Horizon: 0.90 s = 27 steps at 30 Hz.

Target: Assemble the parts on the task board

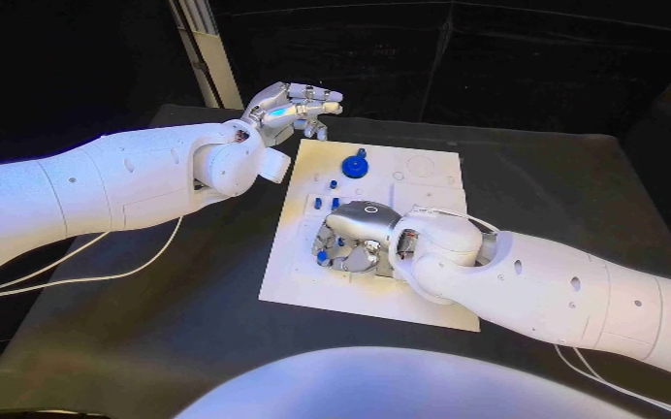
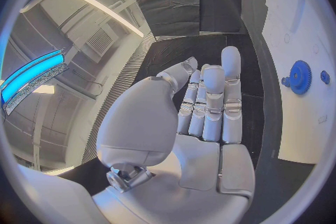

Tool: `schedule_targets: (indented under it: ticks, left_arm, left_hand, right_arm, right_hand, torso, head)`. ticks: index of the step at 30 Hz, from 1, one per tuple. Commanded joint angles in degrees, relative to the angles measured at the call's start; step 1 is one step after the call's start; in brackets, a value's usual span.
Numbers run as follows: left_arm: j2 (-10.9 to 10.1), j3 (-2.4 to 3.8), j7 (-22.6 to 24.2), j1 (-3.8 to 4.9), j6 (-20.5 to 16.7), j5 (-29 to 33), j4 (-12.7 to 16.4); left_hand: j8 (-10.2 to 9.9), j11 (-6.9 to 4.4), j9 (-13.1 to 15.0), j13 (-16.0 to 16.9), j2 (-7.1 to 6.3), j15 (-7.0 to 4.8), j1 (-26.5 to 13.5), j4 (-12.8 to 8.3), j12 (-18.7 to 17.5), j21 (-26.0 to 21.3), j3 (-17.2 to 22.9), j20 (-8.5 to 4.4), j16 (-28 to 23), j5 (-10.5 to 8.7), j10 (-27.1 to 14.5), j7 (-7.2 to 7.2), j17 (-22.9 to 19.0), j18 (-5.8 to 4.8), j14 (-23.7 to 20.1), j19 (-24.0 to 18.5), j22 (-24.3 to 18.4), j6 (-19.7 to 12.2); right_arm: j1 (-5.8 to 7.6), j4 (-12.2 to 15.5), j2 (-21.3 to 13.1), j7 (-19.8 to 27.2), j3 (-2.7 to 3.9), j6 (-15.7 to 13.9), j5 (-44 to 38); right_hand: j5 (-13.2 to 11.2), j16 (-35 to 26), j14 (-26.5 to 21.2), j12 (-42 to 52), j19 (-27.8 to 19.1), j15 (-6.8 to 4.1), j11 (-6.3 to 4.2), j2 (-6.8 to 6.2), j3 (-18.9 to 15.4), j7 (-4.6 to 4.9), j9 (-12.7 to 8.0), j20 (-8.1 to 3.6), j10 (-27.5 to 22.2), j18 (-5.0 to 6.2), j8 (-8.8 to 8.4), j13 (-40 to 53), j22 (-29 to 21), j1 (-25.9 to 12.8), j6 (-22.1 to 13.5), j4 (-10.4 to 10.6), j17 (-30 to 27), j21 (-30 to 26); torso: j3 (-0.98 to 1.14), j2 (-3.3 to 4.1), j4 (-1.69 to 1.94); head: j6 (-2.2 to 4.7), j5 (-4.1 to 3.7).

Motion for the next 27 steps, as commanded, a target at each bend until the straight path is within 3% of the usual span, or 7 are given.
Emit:
schedule_targets:
  ticks: [1,4,9,21,27]
  left_arm:
    - [0.0,0.05,0.3,0.08,0.7,0.2,0.1]
    - [0.0,0.05,0.3,0.08,0.7,0.2,0.1]
    - [0.0,0.05,0.2,0.08,0.8,0.2,0.1]
    - [0.0,0.05,0.1,0.08,0.9,0.2,0.0]
    - [0.0,0.04,0.0,0.07,1.0,0.2,0.0]
  left_hand:
    - [0.2,-0.07,-0.1,0.1,0.52,-0.01,-0.1,0.1,0.4,-0.3,-0.3,0.16,-0.2,-0.17,-0.3,0.14,-0.1,0.37,-0.6,-0.3,-0.1,-0.2]
    - [0.2,-0.07,-0.1,0.1,0.52,-0.01,-0.1,0.1,0.4,-0.3,-0.3,0.16,-0.2,-0.17,-0.3,0.14,-0.1,0.37,-0.6,-0.3,-0.1,-0.2]
    - [0.2,-0.07,-0.1,0.1,0.52,-0.01,-0.1,0.1,0.4,-0.3,-0.3,0.16,-0.2,-0.17,-0.3,0.14,-0.1,0.37,-0.6,-0.3,-0.1,-0.2]
    - [0.2,-0.06,-0.1,0.1,0.54,0.0,-0.1,0.1,0.5,-0.3,-0.4,0.17,-0.2,-0.18,-0.4,0.16,-0.2,0.36,-0.6,-0.3,-0.1,-0.2]
    - [0.2,-0.06,-0.1,0.1,0.54,0.0,-0.1,0.1,0.5,-0.3,-0.4,0.17,-0.2,-0.18,-0.4,0.16,-0.2,0.36,-0.6,-0.3,-0.1,-0.2]
  right_arm:
    - [-0.01,-0.2,0.0,-1.2,-0.05,0.8,-0.7]
    - [-0.01,-0.2,0.1,-1.8,-0.05,0.3,-0.9]
    - [-0.01,-0.3,0.0,-2.4,-0.05,-1.4,-1.4]
    - [-0.01,0.1,-0.3,-1.2,-0.05,-4.4,-1.6]
    - [-0.02,1.9,-2.8,0.3,-0.03,-8.5,-0.3]
  right_hand:
    - [0.2,0.2,1.7,-1.0,-0.6,0.48,0.51,-0.65,0.2,0.62,-0.4,0.35,-1.6,0.03,-0.64,-0.1,-0.4,-1.0,-1.7,0.4,-0.2,-0.1]
    - [-0.2,0.0,1.4,-2.1,-1.5,1.37,1.68,-1.82,-0.4,1.82,-0.6,1.08,-4.3,0.16,-0.73,-0.1,-1.7,-1.9,-5.0,0.6,-0.7,-0.8]
    - [-0.5,-1.1,0.6,-2.0,-4.2,1.93,2.26,-2.39,-1.7,1.83,-0.4,1.83,-8.9,0.98,-0.61,-0.1,-5.8,-1.9,-8.0,0.2,-2.7,-3.3]
    - [-0.5,-1.9,-0.2,-1.4,-5.4,2.12,2.39,-2.33,-3.0,1.76,-0.3,2.08,-11.1,1.26,-0.46,0.1,-7.5,-1.6,-8.6,-0.3,-4.2,-4.4]
    - [0.3,-1.7,-0.2,-0.6,-5.5,2.11,2.36,-2.19,-3.6,1.83,-0.3,2.08,-11.0,1.29,-0.41,0.2,-7.5,-1.7,-8.5,-0.3,-4.2,-4.5]
  torso:
    - [-0.02,0.01,-0.02]
    - [0.0,0.02,-0.01]
    - [0.02,0.02,-0.04]
    - [0.03,0.01,-0.06]
    - [0.06,-0.07,-0.1]
  head:
    - [0.06,-0.01]
    - [0.06,-0.03]
    - [0.09,-0.08]
    - [0.12,-0.17]
    - [0.41,-0.47]
